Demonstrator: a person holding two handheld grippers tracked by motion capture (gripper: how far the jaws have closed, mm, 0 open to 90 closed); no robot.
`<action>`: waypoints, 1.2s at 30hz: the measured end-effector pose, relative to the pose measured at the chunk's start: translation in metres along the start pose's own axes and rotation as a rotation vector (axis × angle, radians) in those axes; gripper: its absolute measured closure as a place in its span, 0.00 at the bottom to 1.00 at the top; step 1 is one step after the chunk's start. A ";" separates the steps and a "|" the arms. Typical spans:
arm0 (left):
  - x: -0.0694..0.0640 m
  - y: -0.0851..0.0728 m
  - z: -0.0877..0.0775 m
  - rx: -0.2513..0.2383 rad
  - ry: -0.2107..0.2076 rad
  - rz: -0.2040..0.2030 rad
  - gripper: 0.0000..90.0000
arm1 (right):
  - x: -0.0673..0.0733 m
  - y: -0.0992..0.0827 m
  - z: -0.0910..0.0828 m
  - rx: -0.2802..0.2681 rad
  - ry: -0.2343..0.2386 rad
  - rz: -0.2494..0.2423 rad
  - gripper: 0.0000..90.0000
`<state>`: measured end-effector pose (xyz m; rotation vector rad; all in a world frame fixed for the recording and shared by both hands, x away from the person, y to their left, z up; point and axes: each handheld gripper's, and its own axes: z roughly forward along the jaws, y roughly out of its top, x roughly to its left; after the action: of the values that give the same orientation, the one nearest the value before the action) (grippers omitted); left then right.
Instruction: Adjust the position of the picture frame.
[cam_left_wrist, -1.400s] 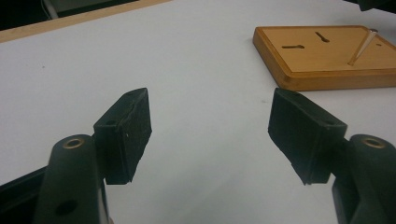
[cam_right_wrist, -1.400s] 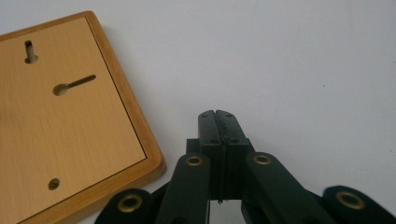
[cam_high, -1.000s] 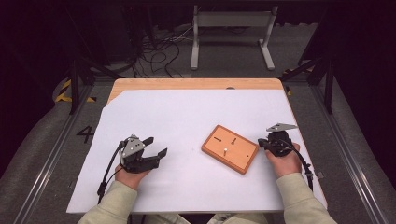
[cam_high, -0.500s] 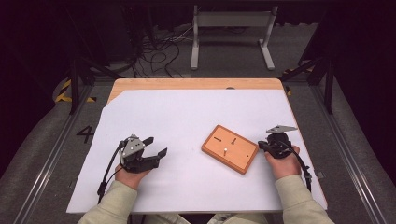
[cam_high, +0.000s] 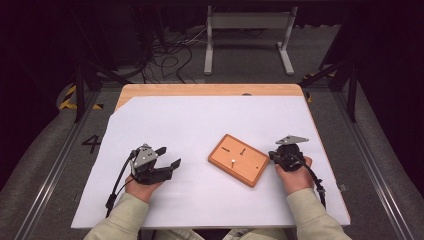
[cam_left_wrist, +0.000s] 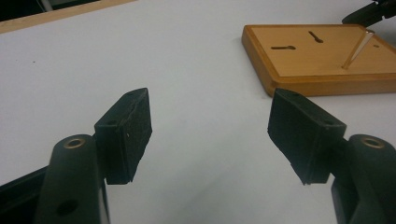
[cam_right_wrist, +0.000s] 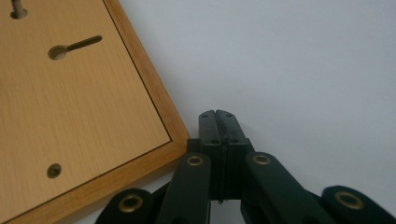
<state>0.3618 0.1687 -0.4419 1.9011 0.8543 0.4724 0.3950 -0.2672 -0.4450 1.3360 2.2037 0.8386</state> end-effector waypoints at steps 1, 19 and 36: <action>0.000 0.000 0.000 -0.001 0.000 -0.003 0.34 | 0.000 0.000 0.000 0.000 0.000 0.000 1.00; 0.004 0.007 0.015 0.014 0.015 -0.022 0.61 | 0.030 0.017 0.009 -0.037 0.057 -0.074 1.00; 0.003 0.021 0.075 0.211 -0.102 -0.041 0.99 | 0.008 0.011 -0.018 -0.090 0.082 -0.038 1.00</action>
<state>0.4189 0.1185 -0.4582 2.0758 0.9024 0.2655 0.3873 -0.2614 -0.4241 1.2344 2.2179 0.9818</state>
